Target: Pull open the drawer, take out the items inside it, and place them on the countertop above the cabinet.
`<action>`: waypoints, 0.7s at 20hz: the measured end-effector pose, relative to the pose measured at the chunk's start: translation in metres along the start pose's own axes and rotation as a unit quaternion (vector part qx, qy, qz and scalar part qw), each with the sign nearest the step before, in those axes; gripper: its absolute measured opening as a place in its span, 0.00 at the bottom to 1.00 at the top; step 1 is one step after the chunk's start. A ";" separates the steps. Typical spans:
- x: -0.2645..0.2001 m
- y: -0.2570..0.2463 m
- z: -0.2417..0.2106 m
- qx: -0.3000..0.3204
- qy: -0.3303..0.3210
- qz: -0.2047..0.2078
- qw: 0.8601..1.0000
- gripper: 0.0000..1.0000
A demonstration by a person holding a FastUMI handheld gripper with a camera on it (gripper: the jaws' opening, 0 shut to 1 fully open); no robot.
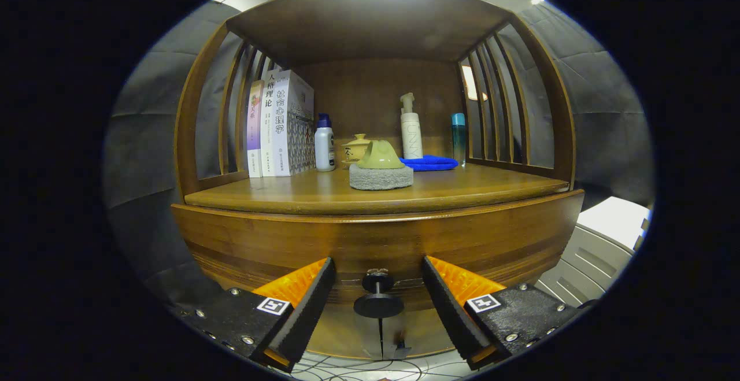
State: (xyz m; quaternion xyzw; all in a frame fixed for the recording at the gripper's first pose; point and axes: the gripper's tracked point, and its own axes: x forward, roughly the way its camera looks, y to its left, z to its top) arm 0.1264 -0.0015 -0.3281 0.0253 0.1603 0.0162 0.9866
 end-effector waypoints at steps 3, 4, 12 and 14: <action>0.008 0.001 0.002 0.006 0.001 0.003 1.000 0.96; 0.011 0.001 0.000 0.008 0.003 0.005 1.000 0.96; -0.049 -0.062 0.069 -0.016 -0.047 -0.020 0.999 0.95; -0.067 -0.077 0.087 -0.007 -0.051 -0.029 0.998 0.95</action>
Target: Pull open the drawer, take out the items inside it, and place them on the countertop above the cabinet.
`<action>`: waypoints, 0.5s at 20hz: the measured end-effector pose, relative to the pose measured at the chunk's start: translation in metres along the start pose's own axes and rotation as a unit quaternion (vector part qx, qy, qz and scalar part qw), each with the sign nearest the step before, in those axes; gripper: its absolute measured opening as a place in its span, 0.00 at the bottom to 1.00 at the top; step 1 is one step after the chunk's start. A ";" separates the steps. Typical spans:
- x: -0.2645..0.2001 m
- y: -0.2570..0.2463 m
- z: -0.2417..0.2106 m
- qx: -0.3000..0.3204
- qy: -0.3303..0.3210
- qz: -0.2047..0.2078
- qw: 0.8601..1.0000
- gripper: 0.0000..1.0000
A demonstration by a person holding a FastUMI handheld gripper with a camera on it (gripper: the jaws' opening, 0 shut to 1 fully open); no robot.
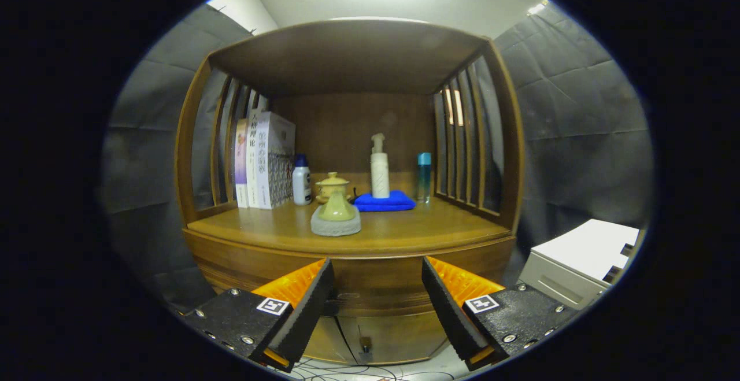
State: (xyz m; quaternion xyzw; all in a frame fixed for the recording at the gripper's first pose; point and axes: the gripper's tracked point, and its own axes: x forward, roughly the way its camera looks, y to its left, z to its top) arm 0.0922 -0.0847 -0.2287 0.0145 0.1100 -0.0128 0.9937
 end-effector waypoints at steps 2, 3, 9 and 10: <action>-0.012 -0.014 0.023 0.006 -0.012 -0.010 1.000 0.95; -0.018 -0.018 0.033 0.008 -0.018 -0.011 1.000 0.95; -0.026 -0.025 0.110 -0.032 -0.054 0.017 0.998 0.95; -0.025 -0.023 0.124 -0.050 -0.058 0.027 0.997 0.95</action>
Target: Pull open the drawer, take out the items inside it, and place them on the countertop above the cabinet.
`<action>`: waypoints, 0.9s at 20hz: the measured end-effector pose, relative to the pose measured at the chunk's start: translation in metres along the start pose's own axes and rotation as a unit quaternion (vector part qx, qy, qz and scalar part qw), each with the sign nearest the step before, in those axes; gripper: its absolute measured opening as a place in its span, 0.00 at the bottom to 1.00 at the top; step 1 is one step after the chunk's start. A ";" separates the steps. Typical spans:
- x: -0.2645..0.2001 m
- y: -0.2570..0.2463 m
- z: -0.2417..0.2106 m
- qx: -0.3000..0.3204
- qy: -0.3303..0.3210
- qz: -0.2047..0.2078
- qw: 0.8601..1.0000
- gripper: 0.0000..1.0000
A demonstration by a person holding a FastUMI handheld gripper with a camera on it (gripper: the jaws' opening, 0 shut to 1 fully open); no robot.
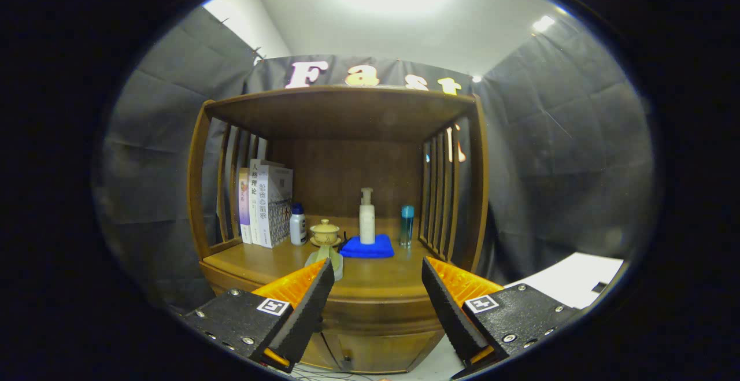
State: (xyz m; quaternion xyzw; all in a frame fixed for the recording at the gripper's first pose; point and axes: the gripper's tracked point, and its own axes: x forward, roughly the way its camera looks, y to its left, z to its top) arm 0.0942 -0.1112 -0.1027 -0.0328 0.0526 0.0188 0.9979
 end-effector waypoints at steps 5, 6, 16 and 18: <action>-0.018 0.019 0.057 -0.068 -0.023 0.036 0.997 0.94; -0.027 0.017 0.071 -0.078 -0.029 0.028 0.996 0.94; -0.095 0.024 0.121 0.036 -0.056 0.003 0.998 0.94; -0.098 0.017 0.128 0.019 -0.069 -0.008 0.997 0.94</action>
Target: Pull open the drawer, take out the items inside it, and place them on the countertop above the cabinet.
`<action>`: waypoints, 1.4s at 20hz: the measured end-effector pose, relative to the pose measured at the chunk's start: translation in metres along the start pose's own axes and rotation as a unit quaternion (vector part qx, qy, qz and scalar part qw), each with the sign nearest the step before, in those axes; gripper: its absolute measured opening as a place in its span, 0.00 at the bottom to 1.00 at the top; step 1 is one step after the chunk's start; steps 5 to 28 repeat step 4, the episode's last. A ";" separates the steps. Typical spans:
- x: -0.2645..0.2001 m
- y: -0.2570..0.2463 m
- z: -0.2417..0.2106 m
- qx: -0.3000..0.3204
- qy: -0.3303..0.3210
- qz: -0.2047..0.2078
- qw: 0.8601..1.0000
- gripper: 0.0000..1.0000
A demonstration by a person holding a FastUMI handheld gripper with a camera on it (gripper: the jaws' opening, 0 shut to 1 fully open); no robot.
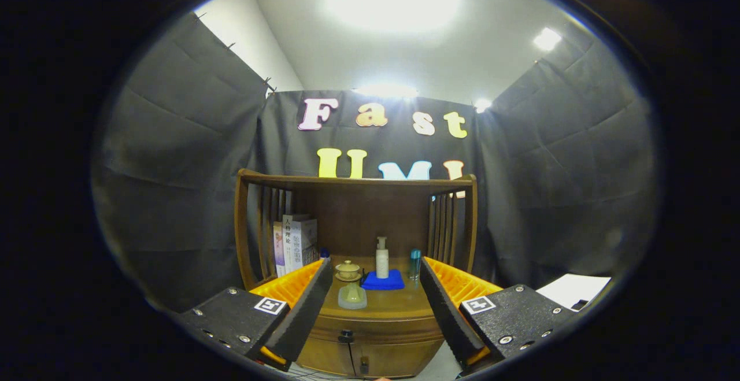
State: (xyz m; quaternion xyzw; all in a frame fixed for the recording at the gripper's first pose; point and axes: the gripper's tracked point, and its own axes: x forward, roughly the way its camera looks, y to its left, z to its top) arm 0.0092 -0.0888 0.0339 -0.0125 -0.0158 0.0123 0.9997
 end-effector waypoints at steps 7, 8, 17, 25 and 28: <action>-0.002 -0.012 -0.004 -0.020 0.003 -0.018 1.000 0.94; -0.002 -0.012 -0.004 -0.020 0.003 -0.018 1.000 0.94; -0.002 -0.012 -0.004 -0.020 0.003 -0.018 1.000 0.94; -0.002 -0.012 -0.004 -0.020 0.003 -0.018 1.000 0.94; -0.002 -0.012 -0.004 -0.020 0.003 -0.018 1.000 0.94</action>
